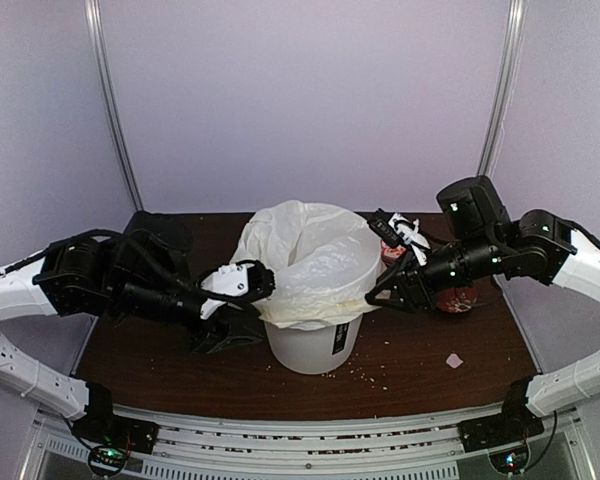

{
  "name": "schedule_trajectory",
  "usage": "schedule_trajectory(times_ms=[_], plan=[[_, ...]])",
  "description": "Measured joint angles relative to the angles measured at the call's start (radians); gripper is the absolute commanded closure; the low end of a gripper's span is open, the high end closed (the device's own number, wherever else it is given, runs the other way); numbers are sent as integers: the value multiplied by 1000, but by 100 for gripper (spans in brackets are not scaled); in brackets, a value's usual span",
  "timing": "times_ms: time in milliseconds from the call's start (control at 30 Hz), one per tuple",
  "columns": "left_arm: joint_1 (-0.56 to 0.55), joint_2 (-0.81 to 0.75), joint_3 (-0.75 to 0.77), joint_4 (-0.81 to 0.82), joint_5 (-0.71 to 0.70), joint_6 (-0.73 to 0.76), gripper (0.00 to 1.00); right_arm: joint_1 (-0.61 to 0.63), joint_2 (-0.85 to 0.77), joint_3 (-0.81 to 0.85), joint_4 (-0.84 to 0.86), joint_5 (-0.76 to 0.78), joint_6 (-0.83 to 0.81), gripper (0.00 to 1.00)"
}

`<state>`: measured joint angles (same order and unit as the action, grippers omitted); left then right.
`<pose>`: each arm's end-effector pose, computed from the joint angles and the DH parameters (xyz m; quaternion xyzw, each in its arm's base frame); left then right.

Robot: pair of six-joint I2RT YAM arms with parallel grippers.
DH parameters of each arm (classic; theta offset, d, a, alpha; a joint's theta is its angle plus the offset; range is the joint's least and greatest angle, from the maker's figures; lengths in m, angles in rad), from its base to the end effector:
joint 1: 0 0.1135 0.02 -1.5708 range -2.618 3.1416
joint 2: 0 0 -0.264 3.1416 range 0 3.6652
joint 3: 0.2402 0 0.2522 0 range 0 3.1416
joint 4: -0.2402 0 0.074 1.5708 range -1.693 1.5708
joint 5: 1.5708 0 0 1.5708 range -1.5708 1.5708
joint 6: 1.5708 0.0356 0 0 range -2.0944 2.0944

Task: Put the trash bags into the trash bin

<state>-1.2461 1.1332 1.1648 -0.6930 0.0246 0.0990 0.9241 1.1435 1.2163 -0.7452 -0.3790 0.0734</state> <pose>0.0750 -0.2254 0.3530 0.5639 0.6993 -0.2476 0.3629 0.1307 0.1949 0.3647 -0.4396 0.7721 0.3530 0.2934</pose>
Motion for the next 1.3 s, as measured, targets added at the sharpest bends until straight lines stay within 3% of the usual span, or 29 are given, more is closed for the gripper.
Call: schedule_trajectory(times_ms=[133, 567, 800, 1067, 1300], plan=[[-42, -10, 3, 8, -48, 4, 53, 21, -14, 5, -23, 46, -18, 54], [-67, -55, 47, 7, -211, 66, 53, 120, 26, 134, -100, 232, -98, 50], [-67, -63, -144, 102, -233, 19, 58, 152, 45, 29, -74, 283, -112, 54], [-67, -68, -406, 356, -285, -42, 52, 168, 11, -166, 25, 337, -74, 61], [-67, 3, -472, 526, -301, -103, 52, 171, -19, -271, 159, 384, -31, 64]])
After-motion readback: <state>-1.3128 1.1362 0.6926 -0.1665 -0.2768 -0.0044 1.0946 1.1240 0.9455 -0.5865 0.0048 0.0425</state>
